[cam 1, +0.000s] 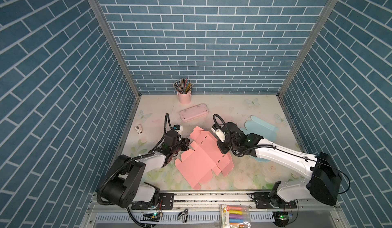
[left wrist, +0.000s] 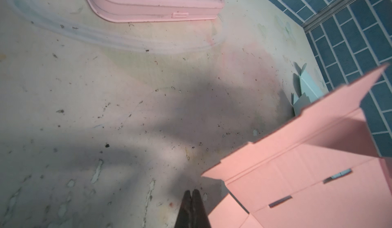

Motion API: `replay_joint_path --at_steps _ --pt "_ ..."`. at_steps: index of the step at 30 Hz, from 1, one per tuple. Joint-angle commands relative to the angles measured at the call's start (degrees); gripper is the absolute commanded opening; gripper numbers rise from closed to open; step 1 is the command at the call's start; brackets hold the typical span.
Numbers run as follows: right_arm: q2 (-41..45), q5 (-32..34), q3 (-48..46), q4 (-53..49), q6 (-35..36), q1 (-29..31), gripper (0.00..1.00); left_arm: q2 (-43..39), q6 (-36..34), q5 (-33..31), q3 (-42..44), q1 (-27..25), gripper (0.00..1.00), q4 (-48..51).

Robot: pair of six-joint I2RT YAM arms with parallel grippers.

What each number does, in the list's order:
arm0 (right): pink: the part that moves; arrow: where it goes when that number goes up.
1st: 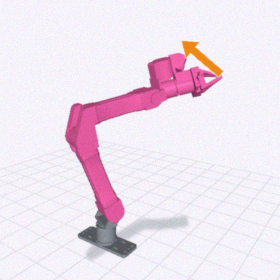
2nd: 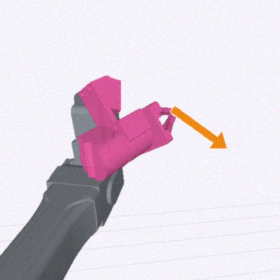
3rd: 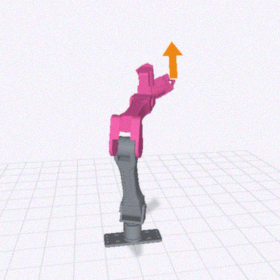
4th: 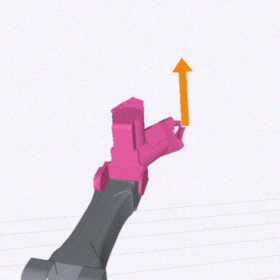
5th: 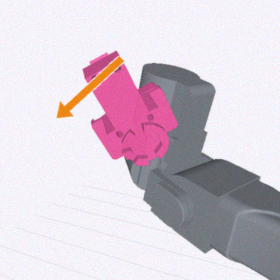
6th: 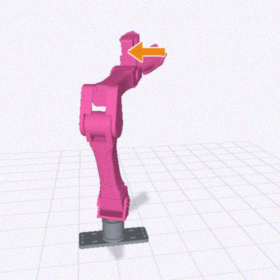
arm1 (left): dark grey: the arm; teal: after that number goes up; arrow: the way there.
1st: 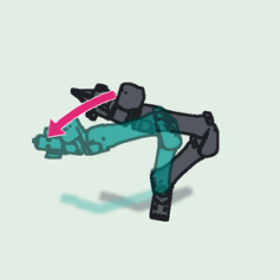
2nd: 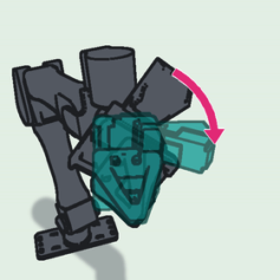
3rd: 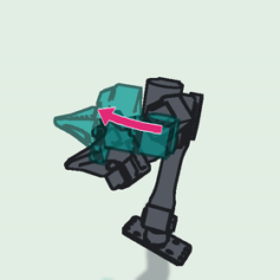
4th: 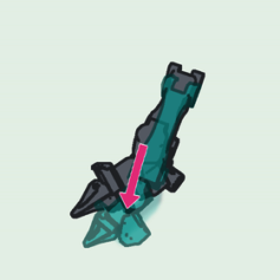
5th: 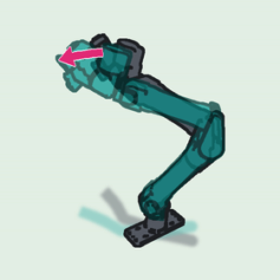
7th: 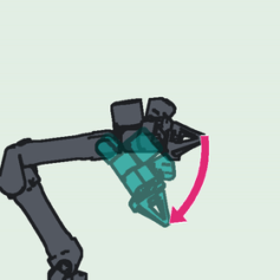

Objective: Fold the paper box

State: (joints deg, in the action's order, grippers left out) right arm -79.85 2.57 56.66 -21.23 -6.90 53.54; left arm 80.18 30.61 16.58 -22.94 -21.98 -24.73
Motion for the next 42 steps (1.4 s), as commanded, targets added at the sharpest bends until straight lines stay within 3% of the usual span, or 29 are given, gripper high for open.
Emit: replay_joint_path --at_steps 1,19,29,42 --pt "0.66 0.33 -0.08 0.75 3.33 0.17 0.0 1.68 0.13 0.39 0.79 0.25 0.0 -1.81" --pt "-0.03 0.72 0.19 0.21 3.91 0.21 0.0 1.06 0.28 4.73 1.94 -3.39 0.0 -3.54" --pt "0.05 1.53 0.54 -0.76 4.76 0.31 0.0 -1.51 1.28 3.76 3.07 -8.56 0.0 -2.45" --pt "0.04 5.85 0.4 -1.18 7.72 1.98 0.0 1.35 2.09 4.08 3.13 -13.59 0.0 -6.74"
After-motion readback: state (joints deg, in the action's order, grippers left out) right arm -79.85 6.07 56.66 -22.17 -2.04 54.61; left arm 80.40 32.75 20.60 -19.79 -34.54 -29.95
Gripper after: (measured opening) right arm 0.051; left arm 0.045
